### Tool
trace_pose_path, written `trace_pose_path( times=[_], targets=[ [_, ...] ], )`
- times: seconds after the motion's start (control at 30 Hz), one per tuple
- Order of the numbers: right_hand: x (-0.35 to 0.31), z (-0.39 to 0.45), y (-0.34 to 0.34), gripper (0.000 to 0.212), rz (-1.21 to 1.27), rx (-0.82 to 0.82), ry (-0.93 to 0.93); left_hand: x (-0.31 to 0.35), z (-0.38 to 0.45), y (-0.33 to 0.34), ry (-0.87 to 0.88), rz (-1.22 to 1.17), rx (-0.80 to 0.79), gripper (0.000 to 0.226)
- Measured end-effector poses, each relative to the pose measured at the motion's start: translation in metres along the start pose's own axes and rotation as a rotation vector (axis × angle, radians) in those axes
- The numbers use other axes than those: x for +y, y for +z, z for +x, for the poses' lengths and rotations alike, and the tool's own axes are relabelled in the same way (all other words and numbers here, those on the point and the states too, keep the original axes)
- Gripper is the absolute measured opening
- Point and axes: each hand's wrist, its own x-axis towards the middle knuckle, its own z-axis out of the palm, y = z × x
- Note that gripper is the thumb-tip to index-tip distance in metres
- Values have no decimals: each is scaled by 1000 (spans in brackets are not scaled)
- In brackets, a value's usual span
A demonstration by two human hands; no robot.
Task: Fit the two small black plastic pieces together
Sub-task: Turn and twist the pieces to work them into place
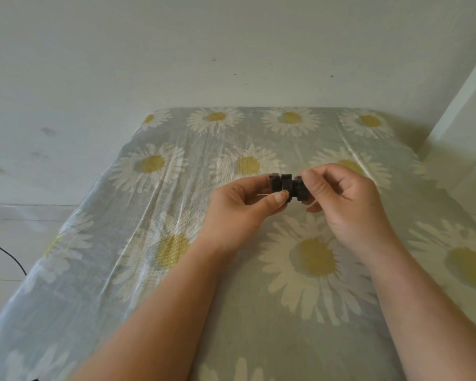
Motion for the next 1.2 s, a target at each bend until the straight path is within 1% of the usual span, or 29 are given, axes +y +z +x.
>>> trace_pose_path(
  times=[0.2,0.37,0.47,0.57,0.6,0.67,0.73,0.83,0.97,1.2],
  targets=[
    [1,1,-1,34,89,24,66,1,-1,1,58,71,-23,29],
    [0,2,-1,35,154,25,102,2,-1,1,54,68,-30,28],
    [0,0,0,29,115,21,76,0,2,-1,-32,-39,-23,27],
    [2,-1,1,13,56,7,15,-1,5,-4,-140,-200,6,23],
    [2,0,1,13,49,-7,2,-1,6,-5,-162,-248,5,21],
    [2,0,2,28,40,-32,-28,-1,6,-6,-187,-329,-5,23],
    [2,-1,2,35,27,-50,-45,0,7,-6,-205,-374,-10,28],
    [4,-1,1,35,21,-55,-51,1,6,-6,-224,-382,-19,33],
    [4,0,-1,32,28,-43,-44,1,5,-5,-214,-380,-16,34],
    [1,1,-1,18,56,-34,-41,3,3,-4,-155,-273,7,39]
  ],
)
